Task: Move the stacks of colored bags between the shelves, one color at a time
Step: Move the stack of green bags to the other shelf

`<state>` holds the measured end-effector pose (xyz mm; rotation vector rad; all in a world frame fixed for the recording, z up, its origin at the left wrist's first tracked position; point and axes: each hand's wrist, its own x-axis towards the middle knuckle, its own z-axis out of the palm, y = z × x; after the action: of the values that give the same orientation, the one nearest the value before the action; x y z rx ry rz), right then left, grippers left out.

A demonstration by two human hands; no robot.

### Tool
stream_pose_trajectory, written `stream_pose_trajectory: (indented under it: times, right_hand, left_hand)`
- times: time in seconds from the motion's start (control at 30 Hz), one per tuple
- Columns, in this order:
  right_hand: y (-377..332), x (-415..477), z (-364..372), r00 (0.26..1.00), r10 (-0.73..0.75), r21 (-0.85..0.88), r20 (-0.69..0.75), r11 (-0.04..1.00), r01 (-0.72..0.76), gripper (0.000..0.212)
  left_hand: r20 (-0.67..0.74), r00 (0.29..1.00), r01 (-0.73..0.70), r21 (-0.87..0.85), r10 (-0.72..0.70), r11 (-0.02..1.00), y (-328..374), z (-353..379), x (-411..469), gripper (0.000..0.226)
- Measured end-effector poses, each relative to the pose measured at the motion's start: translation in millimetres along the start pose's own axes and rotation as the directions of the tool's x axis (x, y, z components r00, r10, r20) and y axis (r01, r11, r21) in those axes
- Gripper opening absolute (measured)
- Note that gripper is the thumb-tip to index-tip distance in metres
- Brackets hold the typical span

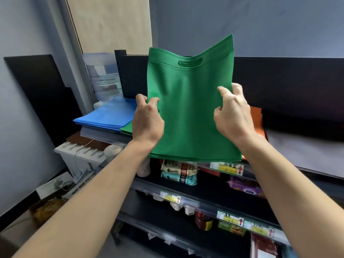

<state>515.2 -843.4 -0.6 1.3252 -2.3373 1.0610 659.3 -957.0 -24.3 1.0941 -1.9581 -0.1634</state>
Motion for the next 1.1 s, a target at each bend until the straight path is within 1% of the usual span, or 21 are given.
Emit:
stream_pose_trajectory:
  times: [0.17, 0.33, 0.43, 0.6, 0.7, 0.87, 0.97, 1.1]
  right_hand:
    - [-5, 20, 19, 0.999, 0.013, -0.043, 0.030, 0.999, -0.012, 0.054]
    - [-17, 38, 43, 0.996, 0.024, -0.037, 0.086, 0.999, -0.020, 0.051]
    - [-25, 46, 58, 0.994, 0.021, -0.042, 0.108, 0.999, -0.016, 0.048]
    - [-34, 68, 82, 0.992, 0.072, -0.104, 0.106, 0.993, -0.061, 0.046]
    - [-39, 79, 105, 0.982, 0.146, -0.140, 0.121, 0.982, -0.128, 0.045]
    - [-42, 93, 150, 0.945, 0.273, -0.192, 0.178, 0.952, -0.239, 0.043]
    - [-37, 102, 167, 0.917, 0.349, -0.221, 0.195, 0.926, -0.305, 0.044]
    - [-27, 104, 183, 0.901, 0.398, -0.277, 0.174, 0.897, -0.343, 0.044]
  left_hand:
    - [0.057, 0.998, -0.026, 0.002, 0.026, 1.000, -14, 13, 19, 0.043]
    - [0.038, 0.999, 0.003, 0.045, -0.004, 0.999, -39, 18, 43, 0.045]
    - [0.052, 0.999, 0.005, 0.055, -0.008, 0.998, -56, 26, 57, 0.046]
    - [0.132, 0.991, -0.017, 0.016, 0.014, 1.000, -83, 47, 89, 0.046]
    - [0.211, 0.977, -0.025, -0.015, 0.027, 1.000, -101, 61, 108, 0.046]
    - [0.380, 0.923, -0.054, -0.009, 0.053, 0.998, -131, 81, 135, 0.046]
    - [0.473, 0.879, -0.077, 0.006, 0.065, 0.997, -142, 94, 145, 0.033]
    - [0.612, 0.791, -0.094, 0.120, 0.001, 0.988, -152, 111, 147, 0.023]
